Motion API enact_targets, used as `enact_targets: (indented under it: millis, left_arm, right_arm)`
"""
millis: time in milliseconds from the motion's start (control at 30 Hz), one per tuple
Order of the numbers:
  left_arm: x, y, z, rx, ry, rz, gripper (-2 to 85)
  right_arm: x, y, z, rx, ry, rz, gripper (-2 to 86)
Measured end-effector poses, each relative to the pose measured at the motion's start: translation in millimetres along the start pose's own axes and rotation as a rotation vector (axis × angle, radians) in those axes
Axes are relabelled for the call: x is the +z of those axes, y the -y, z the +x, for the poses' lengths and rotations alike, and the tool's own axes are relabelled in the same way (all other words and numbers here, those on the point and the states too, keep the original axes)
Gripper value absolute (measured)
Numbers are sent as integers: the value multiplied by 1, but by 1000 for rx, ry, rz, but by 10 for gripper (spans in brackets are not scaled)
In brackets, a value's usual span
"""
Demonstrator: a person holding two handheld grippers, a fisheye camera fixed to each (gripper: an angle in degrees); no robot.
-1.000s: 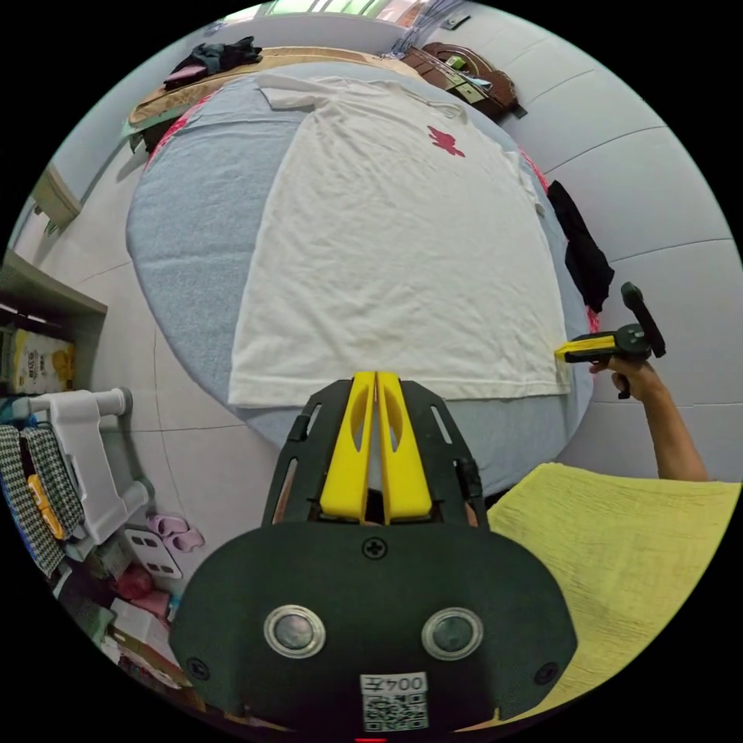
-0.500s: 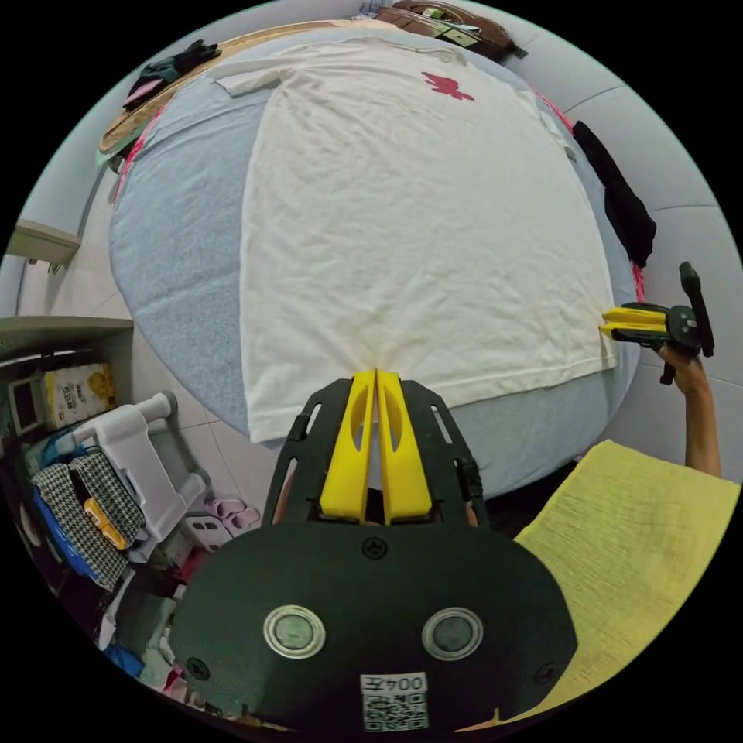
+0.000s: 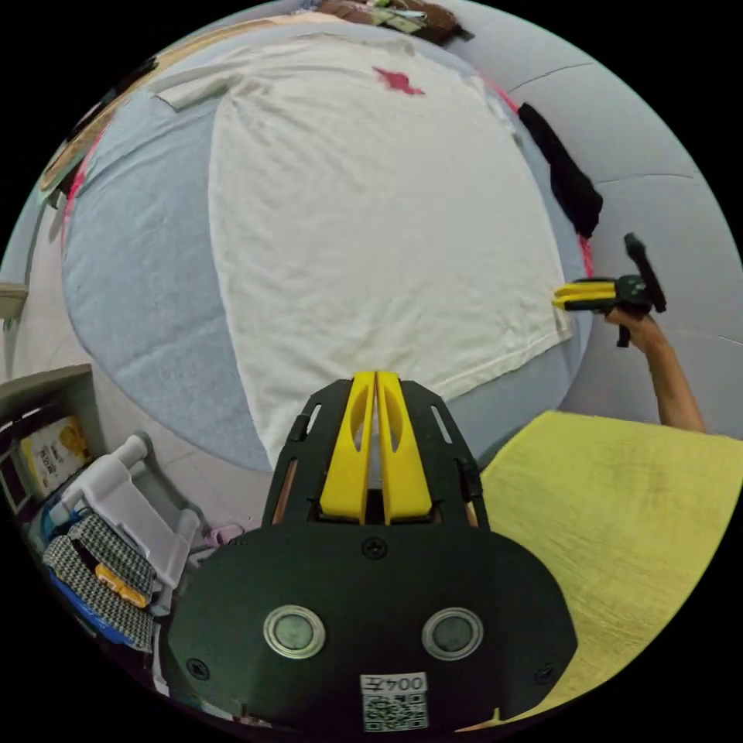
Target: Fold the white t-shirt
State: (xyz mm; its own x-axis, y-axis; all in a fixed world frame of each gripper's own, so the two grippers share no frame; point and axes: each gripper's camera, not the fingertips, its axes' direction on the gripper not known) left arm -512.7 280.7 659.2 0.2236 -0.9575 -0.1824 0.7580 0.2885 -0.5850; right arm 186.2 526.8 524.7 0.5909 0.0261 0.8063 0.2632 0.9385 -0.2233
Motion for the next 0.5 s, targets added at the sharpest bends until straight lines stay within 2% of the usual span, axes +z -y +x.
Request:
enact_targets:
  millis: [100,333,500]
  left_arm:
    - [-39,25,-38,-10,32,113,15]
    - [-103,112,-131,-61,-18,230,28]
    - [-128,160,-199,-228,-288,303,30]
  right_arm:
    - [0,7,6,18,18,-30,73]
    - [2,20,3,58,-34,-68,72]
    - [2,29,3,78,-58,-86,73]
